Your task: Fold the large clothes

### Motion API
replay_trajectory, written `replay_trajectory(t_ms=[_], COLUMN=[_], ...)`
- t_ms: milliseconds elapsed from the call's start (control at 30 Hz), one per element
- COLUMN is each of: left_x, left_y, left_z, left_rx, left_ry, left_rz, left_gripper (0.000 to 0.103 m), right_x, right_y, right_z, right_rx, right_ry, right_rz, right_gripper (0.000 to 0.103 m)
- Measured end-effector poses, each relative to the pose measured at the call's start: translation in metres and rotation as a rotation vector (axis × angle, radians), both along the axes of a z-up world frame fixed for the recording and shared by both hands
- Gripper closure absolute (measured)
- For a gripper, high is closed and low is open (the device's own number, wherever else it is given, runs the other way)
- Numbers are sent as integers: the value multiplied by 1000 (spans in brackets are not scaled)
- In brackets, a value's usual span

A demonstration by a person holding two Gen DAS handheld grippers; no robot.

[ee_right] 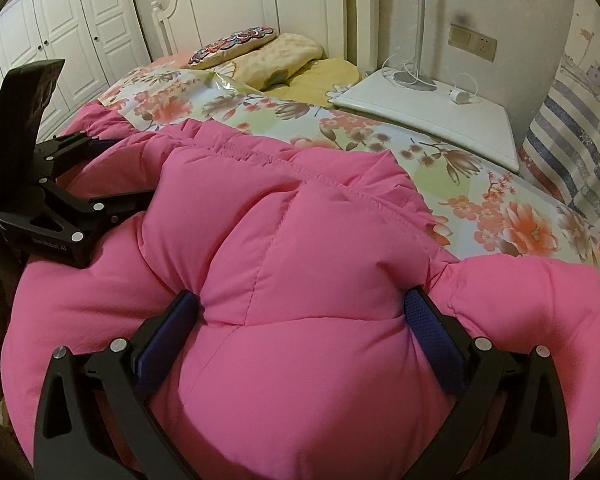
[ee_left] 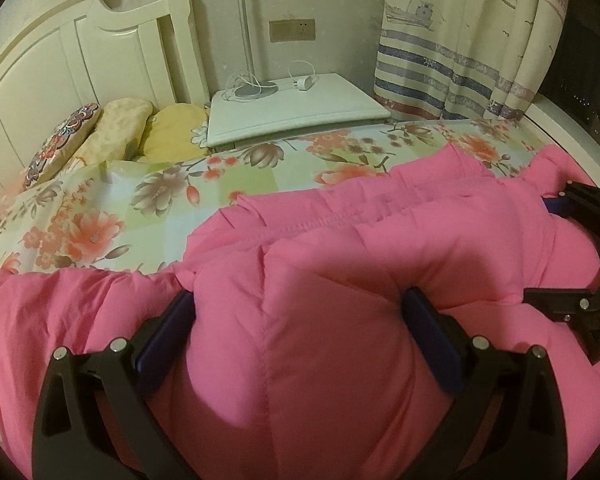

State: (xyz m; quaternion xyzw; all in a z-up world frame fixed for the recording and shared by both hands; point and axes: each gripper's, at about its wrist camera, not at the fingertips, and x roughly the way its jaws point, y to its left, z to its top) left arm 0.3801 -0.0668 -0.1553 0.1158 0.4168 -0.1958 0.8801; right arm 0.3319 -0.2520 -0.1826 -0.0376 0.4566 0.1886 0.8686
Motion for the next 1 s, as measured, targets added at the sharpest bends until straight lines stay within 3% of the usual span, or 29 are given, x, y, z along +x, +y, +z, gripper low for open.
replay_trajectory(t_ms=[433,567,667,767,900,1000], left_x=[3,-1,-6,-13,-15,-16], left_y=[4,2,2,-1,-3,-2], left_z=[-3,-4,-3,0,3,6], left_rx=[-2,38,66,107,137,145], left_ry=[8,0,-23,-68,-79,-80], left_rz=[6,16,37,56,64,78], left_gripper=[2,2,2,2,2,2], right_x=[-1,-37,-107,-187,-284,-320], right_y=[1,-2,-16,-44,-86,-94], right_z=[0,27,64,76,47,16], right_rx=[-14,-56,127,326,615,710], right_ry=[0,-58,-164,-197,-129,-43], right_rz=[-17,-135,-197,-277,-425,-481], right_gripper=[4,5,5,4,4,4])
